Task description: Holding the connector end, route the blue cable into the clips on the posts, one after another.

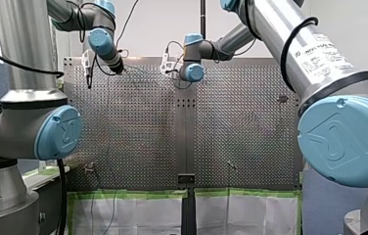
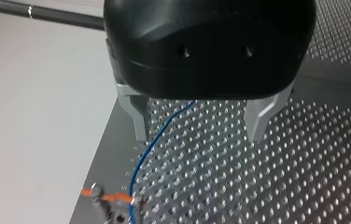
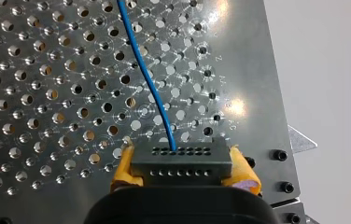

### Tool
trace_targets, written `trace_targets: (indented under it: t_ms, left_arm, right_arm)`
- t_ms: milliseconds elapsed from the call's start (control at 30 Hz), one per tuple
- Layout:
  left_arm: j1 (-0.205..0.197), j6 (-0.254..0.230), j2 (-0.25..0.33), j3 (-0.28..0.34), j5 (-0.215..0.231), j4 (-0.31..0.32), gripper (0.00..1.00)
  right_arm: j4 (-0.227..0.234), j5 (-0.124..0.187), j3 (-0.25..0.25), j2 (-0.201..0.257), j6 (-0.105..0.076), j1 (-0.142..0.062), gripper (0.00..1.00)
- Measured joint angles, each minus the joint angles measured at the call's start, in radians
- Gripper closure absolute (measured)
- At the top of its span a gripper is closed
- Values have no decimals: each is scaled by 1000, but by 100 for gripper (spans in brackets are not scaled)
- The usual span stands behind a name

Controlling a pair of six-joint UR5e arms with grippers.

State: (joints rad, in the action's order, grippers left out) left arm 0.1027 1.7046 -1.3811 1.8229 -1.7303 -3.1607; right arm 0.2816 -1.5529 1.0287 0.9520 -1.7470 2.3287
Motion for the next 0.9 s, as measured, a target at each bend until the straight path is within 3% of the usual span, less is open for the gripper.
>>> trace_targets:
  t_ms: [233,567,900]
  left_arm:
    - [-12,-35,4,0,-23,20,0]
    - [-34,-49,7,0,15,53,0]
    - [-60,-51,0,-14,21,61,0]
  right_arm:
    - [1,-1,0,-1,2,-1,100]
    - [1,-1,0,-1,3,-3,100]
    - [1,0,0,-1,3,-5,100]
